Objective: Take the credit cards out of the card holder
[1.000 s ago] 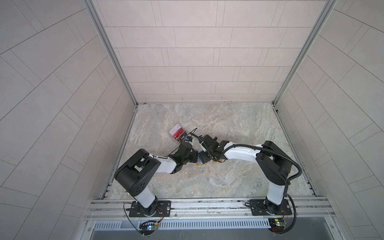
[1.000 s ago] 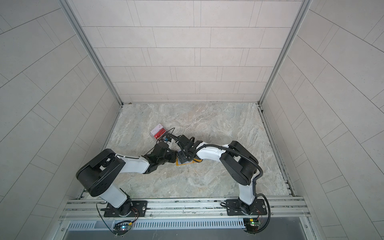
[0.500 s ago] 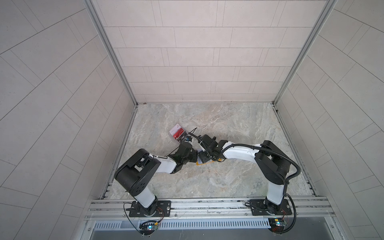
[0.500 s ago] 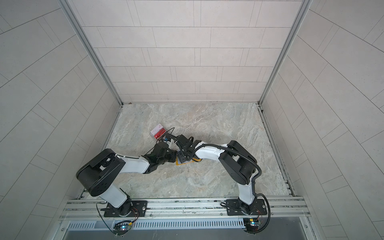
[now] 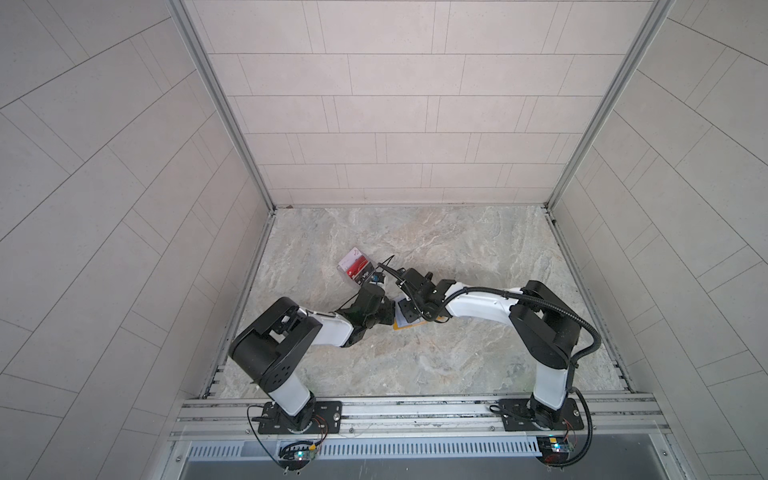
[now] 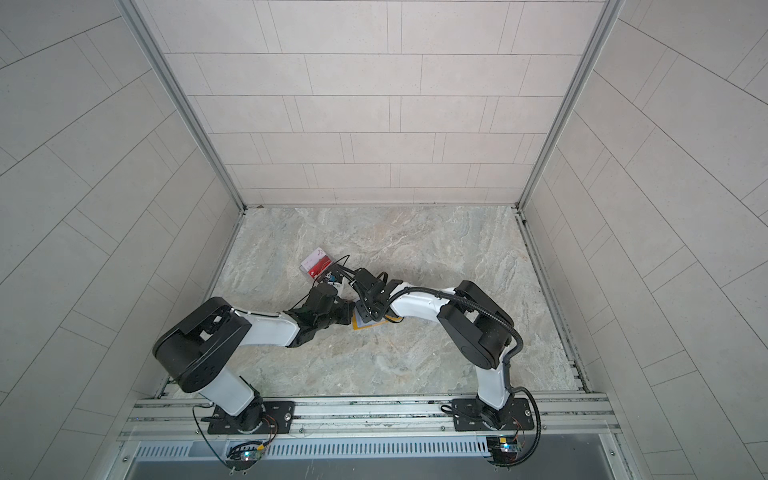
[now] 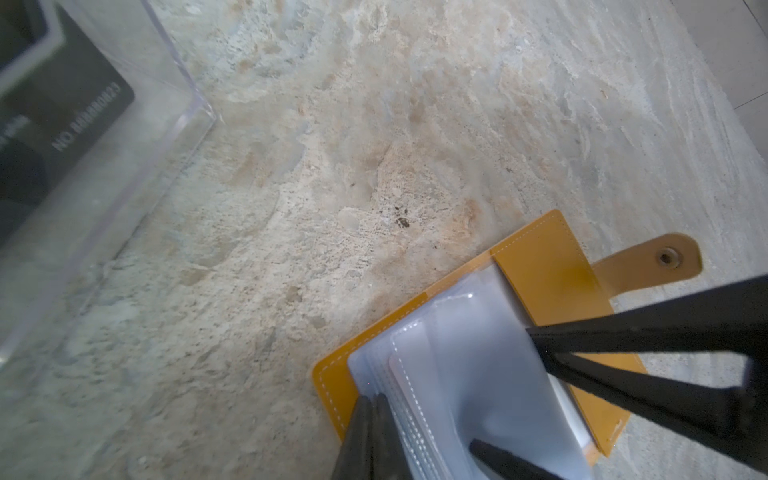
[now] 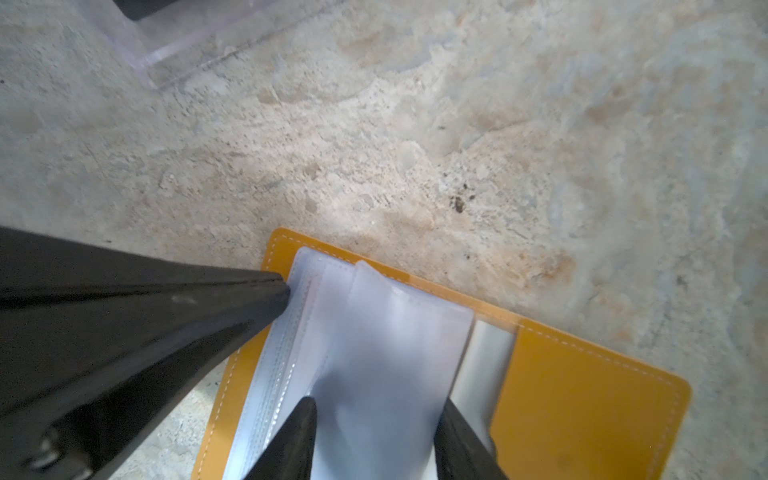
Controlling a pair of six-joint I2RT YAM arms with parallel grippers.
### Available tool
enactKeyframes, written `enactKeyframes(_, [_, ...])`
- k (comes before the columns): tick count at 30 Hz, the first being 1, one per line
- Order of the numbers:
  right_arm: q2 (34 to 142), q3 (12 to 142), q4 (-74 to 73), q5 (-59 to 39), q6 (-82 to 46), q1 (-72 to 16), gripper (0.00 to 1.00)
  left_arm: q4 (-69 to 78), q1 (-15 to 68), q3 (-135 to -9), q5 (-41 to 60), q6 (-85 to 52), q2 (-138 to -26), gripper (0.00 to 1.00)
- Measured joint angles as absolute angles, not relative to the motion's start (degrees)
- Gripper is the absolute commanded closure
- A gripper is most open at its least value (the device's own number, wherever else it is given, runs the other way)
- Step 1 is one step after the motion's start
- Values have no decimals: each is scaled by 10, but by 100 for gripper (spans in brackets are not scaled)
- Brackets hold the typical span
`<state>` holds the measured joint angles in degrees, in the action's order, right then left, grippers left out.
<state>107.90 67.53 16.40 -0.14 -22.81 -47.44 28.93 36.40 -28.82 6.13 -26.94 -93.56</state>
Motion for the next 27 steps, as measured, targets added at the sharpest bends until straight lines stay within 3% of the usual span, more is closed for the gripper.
enactKeyframes(4, [1078, 674, 162, -10, -224, -470, 34, 289, 364, -288, 62, -270, -936, 100])
enactKeyframes(9, [1065, 658, 160, -29, -223, -469, 29, 289, 364, -288, 62, -269, -936, 100])
enactKeyframes(27, [1074, 659, 150, -34, -225, -479, 30, 290, 364, -288, 62, -270, -936, 100])
